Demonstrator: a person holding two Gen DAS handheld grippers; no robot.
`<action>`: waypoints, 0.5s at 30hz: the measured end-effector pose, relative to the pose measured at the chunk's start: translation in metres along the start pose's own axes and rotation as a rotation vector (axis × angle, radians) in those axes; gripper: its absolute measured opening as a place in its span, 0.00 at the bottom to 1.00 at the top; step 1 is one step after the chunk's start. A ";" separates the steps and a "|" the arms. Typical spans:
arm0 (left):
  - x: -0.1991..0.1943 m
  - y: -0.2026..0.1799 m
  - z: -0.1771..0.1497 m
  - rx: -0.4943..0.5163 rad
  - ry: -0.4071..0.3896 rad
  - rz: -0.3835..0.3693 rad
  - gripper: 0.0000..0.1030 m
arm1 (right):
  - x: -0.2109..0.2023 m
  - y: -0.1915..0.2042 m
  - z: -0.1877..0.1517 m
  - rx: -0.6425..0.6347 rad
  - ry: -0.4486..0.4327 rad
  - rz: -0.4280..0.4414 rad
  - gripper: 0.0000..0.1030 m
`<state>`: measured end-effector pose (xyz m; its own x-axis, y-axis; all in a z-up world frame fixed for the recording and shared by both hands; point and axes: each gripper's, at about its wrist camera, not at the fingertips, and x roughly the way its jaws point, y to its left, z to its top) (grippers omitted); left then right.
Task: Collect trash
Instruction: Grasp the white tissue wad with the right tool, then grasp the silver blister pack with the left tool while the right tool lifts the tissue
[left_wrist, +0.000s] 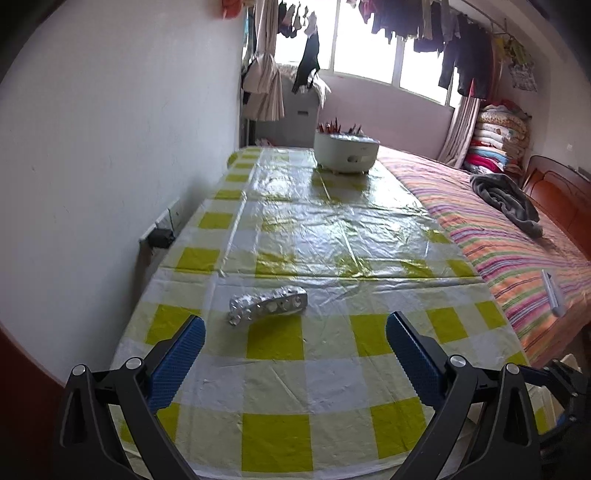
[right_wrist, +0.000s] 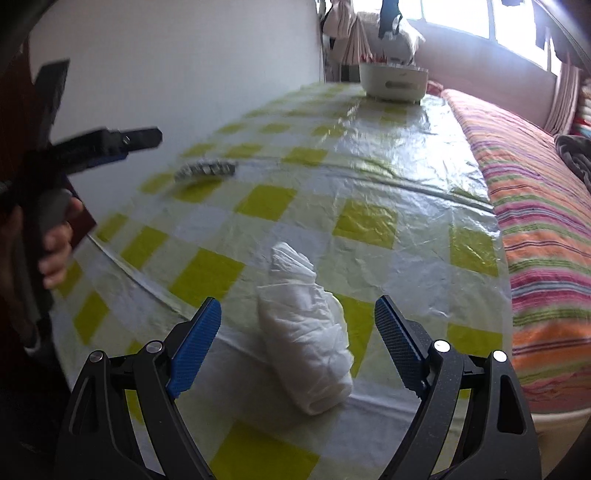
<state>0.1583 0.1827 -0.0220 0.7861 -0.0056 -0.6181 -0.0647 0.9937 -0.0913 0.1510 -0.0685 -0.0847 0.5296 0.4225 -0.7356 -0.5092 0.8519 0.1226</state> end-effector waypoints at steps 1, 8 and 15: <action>0.003 0.001 0.000 -0.002 0.014 -0.013 0.93 | 0.007 0.000 -0.001 -0.008 0.025 -0.010 0.81; 0.035 0.011 0.004 -0.005 0.093 -0.024 0.93 | 0.033 0.007 -0.006 -0.024 0.128 -0.008 0.33; 0.071 0.024 0.016 0.027 0.170 -0.065 0.93 | 0.024 0.020 -0.013 -0.037 0.096 0.011 0.28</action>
<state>0.2225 0.2076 -0.0562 0.6723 -0.0862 -0.7352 0.0013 0.9933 -0.1153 0.1447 -0.0449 -0.1085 0.4575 0.3985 -0.7949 -0.5402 0.8346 0.1075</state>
